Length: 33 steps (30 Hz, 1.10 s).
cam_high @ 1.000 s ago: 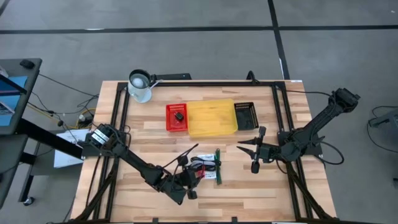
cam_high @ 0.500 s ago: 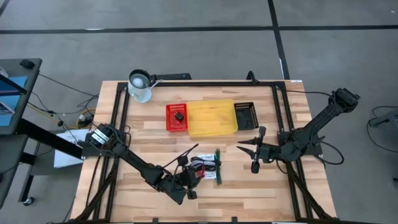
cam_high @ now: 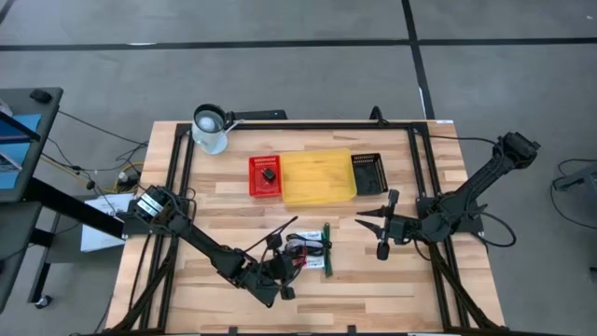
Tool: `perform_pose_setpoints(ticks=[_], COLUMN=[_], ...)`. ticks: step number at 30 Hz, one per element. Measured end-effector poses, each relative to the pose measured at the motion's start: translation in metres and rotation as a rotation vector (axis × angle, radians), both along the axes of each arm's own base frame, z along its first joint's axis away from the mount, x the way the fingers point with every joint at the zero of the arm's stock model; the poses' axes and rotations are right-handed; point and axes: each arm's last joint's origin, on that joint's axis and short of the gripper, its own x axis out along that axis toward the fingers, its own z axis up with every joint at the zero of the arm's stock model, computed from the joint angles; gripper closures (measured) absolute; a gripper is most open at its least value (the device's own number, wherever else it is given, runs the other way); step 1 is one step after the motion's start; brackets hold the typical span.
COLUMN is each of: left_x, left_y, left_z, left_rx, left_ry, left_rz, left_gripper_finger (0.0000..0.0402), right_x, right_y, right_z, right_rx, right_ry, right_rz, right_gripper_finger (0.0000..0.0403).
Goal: Pick and place items into bin
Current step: Put the pink charger adapter into the red bin
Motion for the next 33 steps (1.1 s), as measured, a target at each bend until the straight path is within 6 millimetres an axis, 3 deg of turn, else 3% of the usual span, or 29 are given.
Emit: perform_pose_setpoints(ticks=[33], left_x=[0.0011], left_y=[-0.0006], left_z=[0.0019], left_rx=[0.003], left_ry=[-0.019], left_rz=[-0.002], left_gripper_finger=[0.0368], right_x=[0.0000], right_y=[0.0000], right_z=[0.0000], right_rx=[0.000], right_ry=[0.000], right_rz=[0.000], right_gripper_finger=[0.0326])
